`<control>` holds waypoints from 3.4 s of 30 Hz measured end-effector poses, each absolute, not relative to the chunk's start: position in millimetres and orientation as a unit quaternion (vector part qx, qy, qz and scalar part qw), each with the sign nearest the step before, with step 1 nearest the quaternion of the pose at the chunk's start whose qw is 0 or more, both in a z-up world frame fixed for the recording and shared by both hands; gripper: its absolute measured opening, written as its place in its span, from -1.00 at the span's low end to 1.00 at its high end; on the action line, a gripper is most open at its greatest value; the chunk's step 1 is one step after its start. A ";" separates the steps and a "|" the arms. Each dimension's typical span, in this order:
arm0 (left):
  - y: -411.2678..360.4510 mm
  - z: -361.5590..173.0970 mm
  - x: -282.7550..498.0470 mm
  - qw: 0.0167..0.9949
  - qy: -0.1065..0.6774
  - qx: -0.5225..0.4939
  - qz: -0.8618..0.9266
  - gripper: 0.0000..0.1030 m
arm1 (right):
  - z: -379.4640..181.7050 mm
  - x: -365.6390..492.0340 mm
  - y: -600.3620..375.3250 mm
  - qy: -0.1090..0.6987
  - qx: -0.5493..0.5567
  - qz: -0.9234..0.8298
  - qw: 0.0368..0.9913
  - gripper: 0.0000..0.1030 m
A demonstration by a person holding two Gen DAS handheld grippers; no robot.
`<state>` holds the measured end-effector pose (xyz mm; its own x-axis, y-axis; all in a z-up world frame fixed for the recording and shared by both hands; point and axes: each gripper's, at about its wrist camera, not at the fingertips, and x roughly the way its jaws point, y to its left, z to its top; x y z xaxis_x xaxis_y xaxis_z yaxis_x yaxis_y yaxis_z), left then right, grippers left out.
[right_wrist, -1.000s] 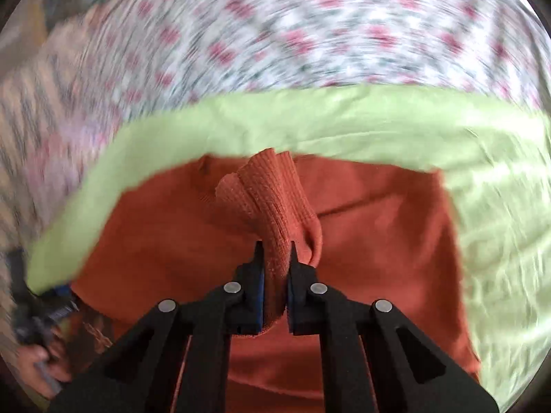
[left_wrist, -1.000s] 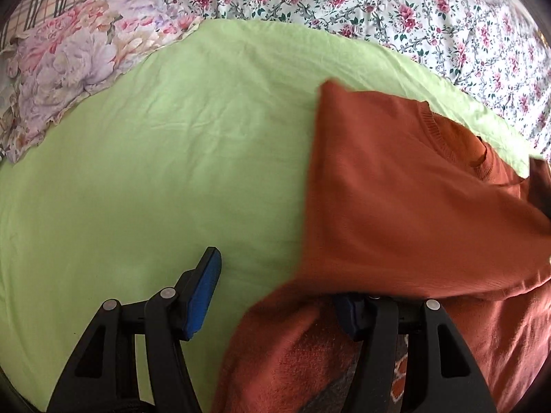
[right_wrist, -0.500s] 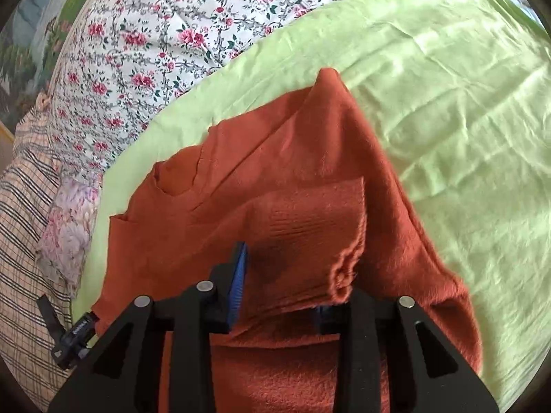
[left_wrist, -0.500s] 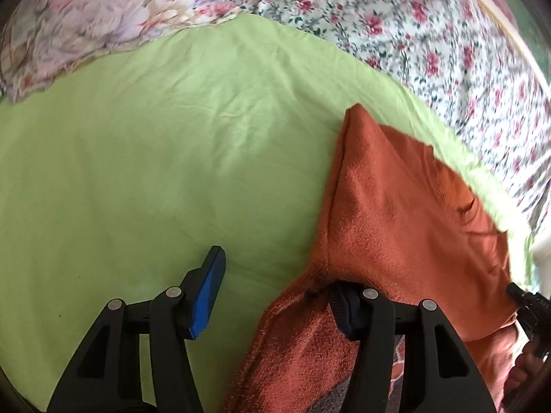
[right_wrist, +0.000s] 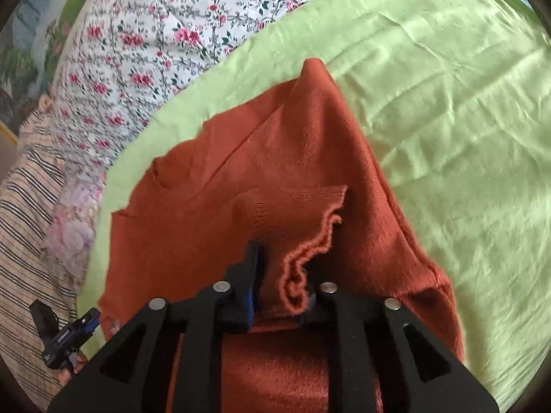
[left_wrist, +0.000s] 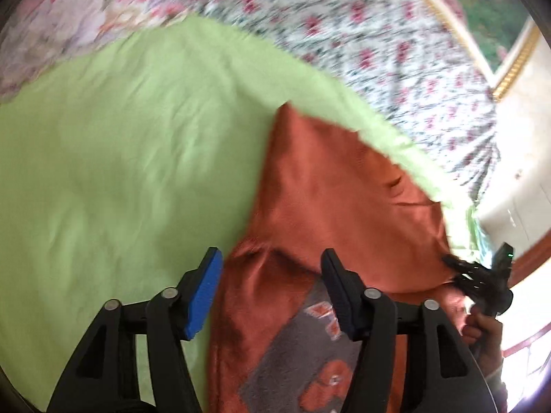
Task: Fold small clothes
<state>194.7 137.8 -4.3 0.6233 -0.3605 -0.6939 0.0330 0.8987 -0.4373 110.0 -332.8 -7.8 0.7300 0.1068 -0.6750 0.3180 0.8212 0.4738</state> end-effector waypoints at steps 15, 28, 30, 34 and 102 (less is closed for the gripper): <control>91.0 -43.7 360.7 0.860 0.483 -0.113 -0.116 -0.79 | -3.9 112.3 -329.4 0.361 0.284 -0.058 0.887 -0.34; 115.6 -52.2 353.0 0.881 0.438 -0.158 -0.082 -0.79 | -11.1 129.9 -314.2 0.391 0.206 -0.071 0.894 -0.88; 116.8 -51.7 352.1 0.879 0.446 -0.155 -0.073 -0.69 | -9.1 126.5 -316.5 0.384 0.213 -0.074 0.895 -0.82; 125.6 -38.5 328.1 0.879 0.451 -0.149 -0.053 -0.61 | 4.4 109.3 -317.1 0.376 0.207 -0.103 0.897 -0.61; 154.8 3.4 -21.7 0.888 0.369 -0.166 -0.219 -0.86 | 24.2 -155.3 -278.7 0.303 0.274 0.105 0.907 -0.84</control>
<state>-21.7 154.8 3.4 0.6317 -0.5116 -0.5824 0.2665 0.8488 -0.4566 -155.3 -278.7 24.2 0.7943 0.3556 -0.4926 -0.0236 0.8282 0.5599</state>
